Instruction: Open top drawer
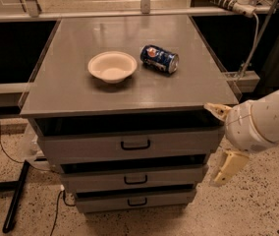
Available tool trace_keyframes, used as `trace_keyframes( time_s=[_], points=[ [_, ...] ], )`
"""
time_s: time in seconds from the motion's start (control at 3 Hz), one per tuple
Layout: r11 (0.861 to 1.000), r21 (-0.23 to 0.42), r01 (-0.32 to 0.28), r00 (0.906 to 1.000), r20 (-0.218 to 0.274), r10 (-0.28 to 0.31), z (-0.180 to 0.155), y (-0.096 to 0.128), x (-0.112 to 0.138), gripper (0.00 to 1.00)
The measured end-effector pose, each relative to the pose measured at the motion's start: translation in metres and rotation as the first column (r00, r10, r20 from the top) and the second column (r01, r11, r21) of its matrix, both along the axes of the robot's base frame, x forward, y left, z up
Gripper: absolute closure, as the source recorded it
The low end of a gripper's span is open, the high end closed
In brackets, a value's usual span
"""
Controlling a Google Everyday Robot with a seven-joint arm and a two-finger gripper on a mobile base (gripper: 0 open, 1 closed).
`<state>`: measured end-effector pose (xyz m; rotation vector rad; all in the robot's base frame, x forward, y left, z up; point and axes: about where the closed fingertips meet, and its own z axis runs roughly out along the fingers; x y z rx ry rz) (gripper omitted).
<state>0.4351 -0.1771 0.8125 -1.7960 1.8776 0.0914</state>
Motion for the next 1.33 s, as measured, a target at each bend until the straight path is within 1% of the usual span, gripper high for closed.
trace_keyframes(
  time_s=[0.33,0.67,1.0,1.33],
  points=[
    [0.999,0.031,-0.031,0.9989,0.037,0.03,-0.011,0.003,0.008,0.0],
    [0.995,0.068,-0.072,0.9922,0.107,0.065,-0.028,0.002,0.02,0.0],
    [0.991,0.076,-0.108,0.9828,0.158,0.095,-0.045,0.0,0.031,0.0],
    [0.991,0.067,-0.118,0.9812,0.161,0.106,-0.068,-0.002,0.039,0.0]
  ],
)
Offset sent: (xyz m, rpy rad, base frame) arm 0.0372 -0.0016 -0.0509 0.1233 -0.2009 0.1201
